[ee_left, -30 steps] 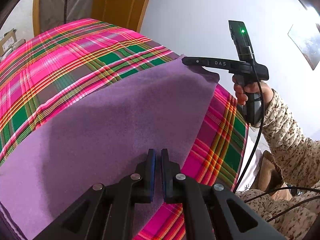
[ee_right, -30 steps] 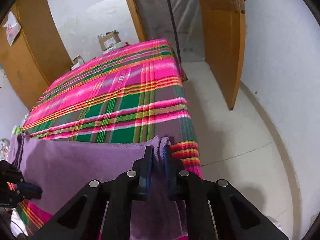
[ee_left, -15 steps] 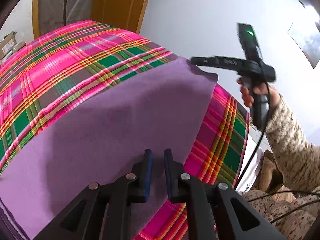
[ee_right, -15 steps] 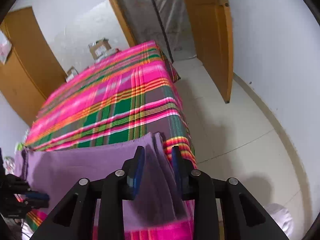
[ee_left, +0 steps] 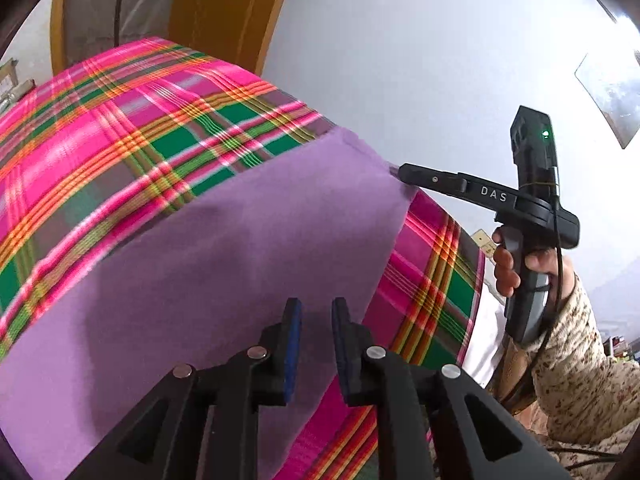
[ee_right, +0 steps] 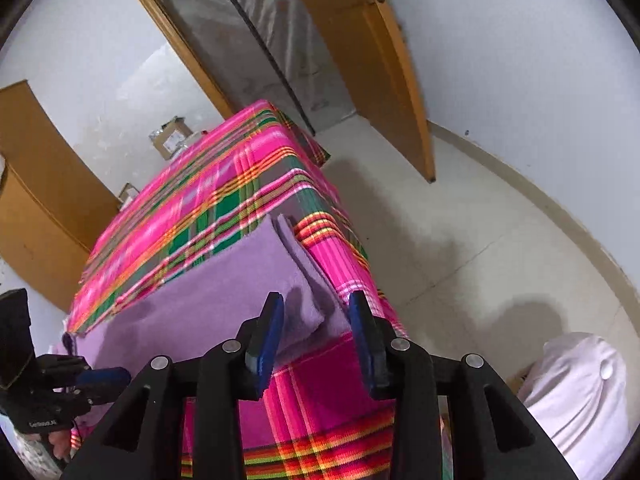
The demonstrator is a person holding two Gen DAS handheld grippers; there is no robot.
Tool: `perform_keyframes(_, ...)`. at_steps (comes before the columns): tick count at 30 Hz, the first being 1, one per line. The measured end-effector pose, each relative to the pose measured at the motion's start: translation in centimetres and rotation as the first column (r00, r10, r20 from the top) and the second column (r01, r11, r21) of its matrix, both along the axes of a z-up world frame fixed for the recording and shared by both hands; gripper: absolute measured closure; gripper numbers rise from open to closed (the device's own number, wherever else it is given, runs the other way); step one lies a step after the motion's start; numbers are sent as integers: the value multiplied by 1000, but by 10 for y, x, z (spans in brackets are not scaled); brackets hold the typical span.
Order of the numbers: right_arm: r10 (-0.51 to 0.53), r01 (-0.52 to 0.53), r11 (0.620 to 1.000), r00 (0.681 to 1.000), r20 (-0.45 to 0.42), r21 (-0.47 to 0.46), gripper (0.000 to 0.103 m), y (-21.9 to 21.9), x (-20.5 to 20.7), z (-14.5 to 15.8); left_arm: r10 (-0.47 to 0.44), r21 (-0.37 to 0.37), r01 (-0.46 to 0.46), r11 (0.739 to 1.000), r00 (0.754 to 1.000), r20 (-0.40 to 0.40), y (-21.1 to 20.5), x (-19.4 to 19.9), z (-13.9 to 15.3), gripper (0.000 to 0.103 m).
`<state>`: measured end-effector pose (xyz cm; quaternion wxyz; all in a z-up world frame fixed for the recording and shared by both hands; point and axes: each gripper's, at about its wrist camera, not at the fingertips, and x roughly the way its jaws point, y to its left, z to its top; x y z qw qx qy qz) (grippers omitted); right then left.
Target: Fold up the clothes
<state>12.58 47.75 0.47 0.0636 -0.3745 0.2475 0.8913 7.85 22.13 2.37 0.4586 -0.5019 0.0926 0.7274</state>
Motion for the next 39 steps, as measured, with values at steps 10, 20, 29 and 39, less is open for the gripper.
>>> perform_keyframes(10,-3,-6,986,999,49,166,71,-24,-1,1,-31,-17,31,999,999,-34,8,9,-4,84)
perform_keyframes(20,25,-37,976,998,58,214,90,-34,-5,5,-35,6,35,999,999,-18,6,6,-4,83)
perform_keyframes(29,63,-44,955,996,-56,294,91,-54,6,41,-27,17,27,999,1000,-11,4,5,-4,84)
perform_keyframes(39,94,-49,951,987,-134,304,91,-70,12,71,-17,35,17,999,1000,19,5,3,-3,81)
